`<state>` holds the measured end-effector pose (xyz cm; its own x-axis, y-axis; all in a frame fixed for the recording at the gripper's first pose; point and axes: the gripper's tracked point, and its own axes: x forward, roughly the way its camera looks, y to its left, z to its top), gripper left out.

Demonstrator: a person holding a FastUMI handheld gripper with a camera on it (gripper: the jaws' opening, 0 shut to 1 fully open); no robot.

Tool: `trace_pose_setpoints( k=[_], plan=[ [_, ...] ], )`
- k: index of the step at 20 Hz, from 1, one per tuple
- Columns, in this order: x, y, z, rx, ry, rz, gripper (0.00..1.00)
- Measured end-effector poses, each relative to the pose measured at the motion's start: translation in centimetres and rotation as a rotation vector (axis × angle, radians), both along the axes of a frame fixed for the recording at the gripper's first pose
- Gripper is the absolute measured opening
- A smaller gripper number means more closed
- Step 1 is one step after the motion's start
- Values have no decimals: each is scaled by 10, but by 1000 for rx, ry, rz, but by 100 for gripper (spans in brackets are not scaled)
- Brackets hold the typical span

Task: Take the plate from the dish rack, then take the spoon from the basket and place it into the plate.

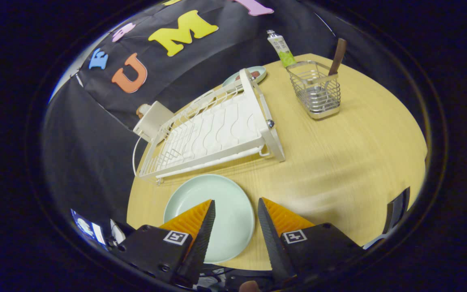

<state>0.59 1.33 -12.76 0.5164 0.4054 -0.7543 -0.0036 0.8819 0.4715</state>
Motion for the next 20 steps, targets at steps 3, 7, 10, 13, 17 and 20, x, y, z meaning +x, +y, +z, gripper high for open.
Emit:
trace_pose_setpoints(
  k=[3, 7, 10, 13, 17, 20],
  plan=[
    [5, -26, 20, -107, -166, 1, 79],
    [20, -83, 61, -330, -456, -54, 94],
    [23, -119, 90, -469, -632, -108, 96],
    [30, -139, 92, -474, -683, -152, 99],
    [55, -167, 81, -471, -680, -203, 99],
    [81, -187, 72, -473, -670, -227, 99]
  ],
)
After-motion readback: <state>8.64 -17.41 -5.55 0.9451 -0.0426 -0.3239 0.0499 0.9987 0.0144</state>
